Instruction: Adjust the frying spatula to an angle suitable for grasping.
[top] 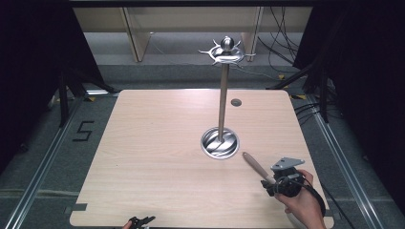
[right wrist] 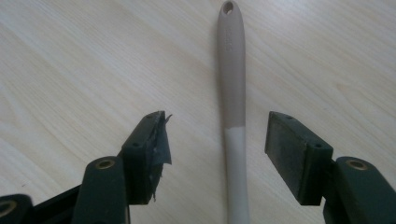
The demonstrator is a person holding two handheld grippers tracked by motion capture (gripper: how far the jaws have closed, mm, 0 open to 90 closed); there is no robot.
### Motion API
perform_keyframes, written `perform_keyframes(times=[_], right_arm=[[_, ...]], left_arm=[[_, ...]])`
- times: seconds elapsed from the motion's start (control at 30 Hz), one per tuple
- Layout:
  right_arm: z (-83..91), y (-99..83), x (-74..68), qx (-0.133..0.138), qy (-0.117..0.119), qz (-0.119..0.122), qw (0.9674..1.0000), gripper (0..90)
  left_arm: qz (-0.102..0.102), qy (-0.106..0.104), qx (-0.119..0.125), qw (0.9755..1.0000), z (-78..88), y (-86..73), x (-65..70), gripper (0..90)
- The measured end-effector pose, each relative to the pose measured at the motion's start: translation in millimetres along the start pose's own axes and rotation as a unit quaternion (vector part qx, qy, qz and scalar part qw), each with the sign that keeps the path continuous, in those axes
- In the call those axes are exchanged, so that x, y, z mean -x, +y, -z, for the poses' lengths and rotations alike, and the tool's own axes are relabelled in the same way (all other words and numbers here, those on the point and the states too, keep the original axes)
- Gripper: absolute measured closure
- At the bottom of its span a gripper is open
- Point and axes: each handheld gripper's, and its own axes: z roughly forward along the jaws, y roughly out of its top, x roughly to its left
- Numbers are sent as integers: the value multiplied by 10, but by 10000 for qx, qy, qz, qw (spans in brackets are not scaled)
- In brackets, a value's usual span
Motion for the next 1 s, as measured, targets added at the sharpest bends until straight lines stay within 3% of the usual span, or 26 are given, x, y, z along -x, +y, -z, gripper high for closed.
perform_keyframes(times=[0.07, 0.17, 0.2, 0.27, 0.43, 0.47, 0.8, 0.9, 0.93, 1.0], right_arm=[[-61, 47, 36, -229, 95, -62, 9997, 424], [-152, 95, 84, -382, 92, 68, 9992, 439], [-220, 130, 89, -668, 151, -49, 9976, 459], [-244, 141, 105, -727, 172, 4, 9972, 469], [-336, 203, 163, -1020, 221, -205, 9943, 507], [-343, 208, 171, -1084, 235, -206, 9936, 518], [-443, 243, 217, -1238, 349, -270, 9913, 572], [-474, 257, 211, -1345, 383, -206, 9900, 603], [-501, 256, 236, -1249, 385, -47, 9914, 615], [-506, 260, 224, -1355, 394, -128, 9899, 641]], left_arm=[[5, -68, -18, 10000, 8, 4, 2, 168], [5, -122, -5, 9999, 3, 5, 6, 168], [10, -90, 16, 10000, -9, 2, 9, 168], [8, -121, 5, 9999, 1, 5, 6, 168], [-53, -33, 0, 10000, 5, 8, 11, 168], [-34, -105, 20, 9999, 11, 12, 15, 168], [-46, -106, 23, 9999, 2, 10, 14, 168], [-52, -60, 22, 10000, 1, 13, 23, 168], [-56, -50, 17, 10000, -1, 14, 23, 168], [-55, -123, -9, 9999, 5, 16, 22, 168]])
